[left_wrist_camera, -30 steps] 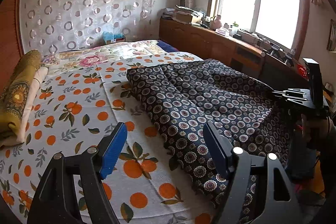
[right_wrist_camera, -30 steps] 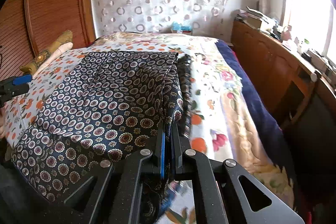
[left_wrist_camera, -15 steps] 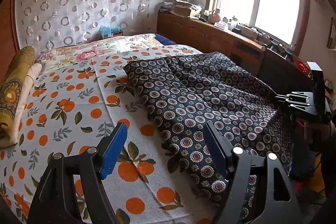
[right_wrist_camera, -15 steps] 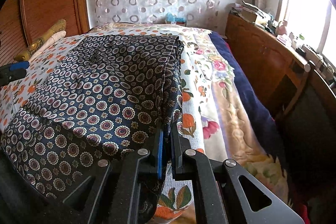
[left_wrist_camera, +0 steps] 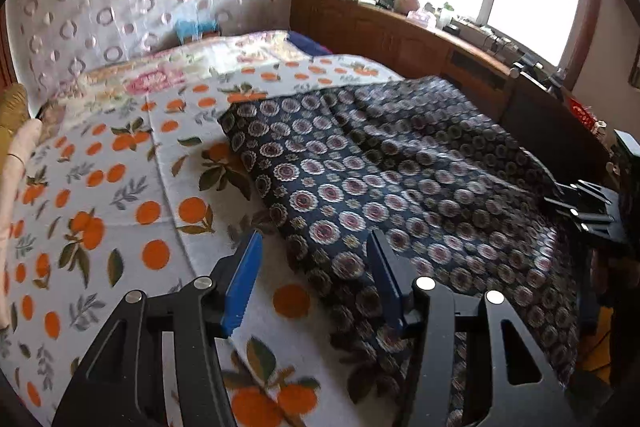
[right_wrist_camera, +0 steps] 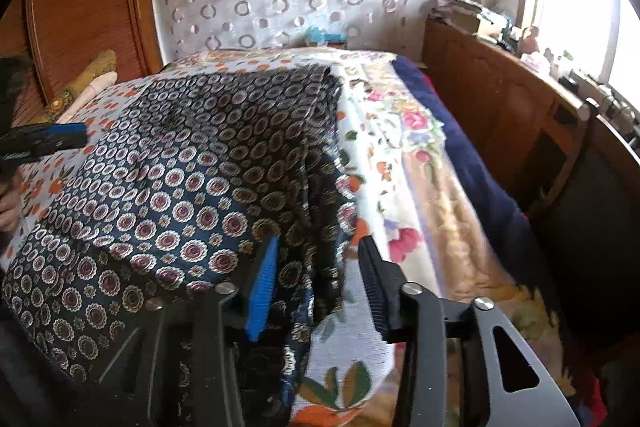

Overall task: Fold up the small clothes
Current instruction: 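Open the right gripper and release the folded robe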

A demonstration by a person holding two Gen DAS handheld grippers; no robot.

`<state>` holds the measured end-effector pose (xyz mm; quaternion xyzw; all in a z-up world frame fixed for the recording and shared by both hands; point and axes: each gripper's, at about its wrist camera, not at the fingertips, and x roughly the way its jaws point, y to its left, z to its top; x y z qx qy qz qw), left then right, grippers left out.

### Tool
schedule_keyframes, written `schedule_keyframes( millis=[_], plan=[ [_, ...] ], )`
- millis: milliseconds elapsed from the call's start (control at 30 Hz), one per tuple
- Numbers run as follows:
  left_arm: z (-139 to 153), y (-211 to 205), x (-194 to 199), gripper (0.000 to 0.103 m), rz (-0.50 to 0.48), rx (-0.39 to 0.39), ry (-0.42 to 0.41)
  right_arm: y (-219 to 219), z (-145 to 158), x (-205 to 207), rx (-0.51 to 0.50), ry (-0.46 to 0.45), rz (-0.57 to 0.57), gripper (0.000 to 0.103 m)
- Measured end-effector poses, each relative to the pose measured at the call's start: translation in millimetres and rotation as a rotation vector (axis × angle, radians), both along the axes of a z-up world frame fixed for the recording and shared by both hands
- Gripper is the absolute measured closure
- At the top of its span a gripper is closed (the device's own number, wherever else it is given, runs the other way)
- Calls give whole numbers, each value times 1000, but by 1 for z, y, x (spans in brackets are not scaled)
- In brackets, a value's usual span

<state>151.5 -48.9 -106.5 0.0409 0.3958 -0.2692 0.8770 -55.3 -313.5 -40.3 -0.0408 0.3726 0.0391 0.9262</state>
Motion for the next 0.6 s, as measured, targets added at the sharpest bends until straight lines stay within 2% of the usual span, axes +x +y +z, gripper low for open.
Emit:
schedule_keyframes(
  millis=[133,433,533,600],
  plan=[
    [-8,-9,11,49,5,43,18,-1,-2,4,6,6,-4,55],
    [-10,-17,15,49,-1,68,33,-8,-2,2,49,20,6,54],
    [-10,-20,12,63,-15,76,29,-10,-2,4,62,14,-2,54],
    [-9,-22,12,66,-19,83,30,-9,-3,2,62,13,3,54]
  ],
)
